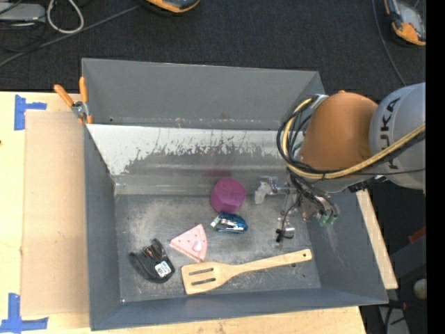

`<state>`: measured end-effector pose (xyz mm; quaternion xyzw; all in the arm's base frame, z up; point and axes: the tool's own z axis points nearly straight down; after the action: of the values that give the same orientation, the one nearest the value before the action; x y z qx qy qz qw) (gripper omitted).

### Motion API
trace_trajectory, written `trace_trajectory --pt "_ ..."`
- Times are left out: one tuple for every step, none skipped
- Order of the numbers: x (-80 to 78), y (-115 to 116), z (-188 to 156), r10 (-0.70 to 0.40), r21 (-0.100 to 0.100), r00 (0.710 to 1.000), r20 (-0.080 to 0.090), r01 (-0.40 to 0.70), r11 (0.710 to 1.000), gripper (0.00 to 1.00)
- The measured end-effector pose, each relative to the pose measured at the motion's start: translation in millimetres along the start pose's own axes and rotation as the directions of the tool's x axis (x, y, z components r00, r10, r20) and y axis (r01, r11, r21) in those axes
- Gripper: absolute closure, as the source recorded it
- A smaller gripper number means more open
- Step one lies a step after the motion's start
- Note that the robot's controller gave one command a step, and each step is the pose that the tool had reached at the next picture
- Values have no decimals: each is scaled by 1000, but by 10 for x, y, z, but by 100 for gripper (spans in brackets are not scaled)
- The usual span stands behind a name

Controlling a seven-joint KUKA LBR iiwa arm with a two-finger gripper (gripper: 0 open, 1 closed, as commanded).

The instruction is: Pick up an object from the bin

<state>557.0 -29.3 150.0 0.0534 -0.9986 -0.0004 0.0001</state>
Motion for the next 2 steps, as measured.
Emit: trace_trajectory --pt "-119 60 451 140 -1 990 7 -140 990 0" --pt "472 -388 828 167 2 986 -10 -167 986 0"
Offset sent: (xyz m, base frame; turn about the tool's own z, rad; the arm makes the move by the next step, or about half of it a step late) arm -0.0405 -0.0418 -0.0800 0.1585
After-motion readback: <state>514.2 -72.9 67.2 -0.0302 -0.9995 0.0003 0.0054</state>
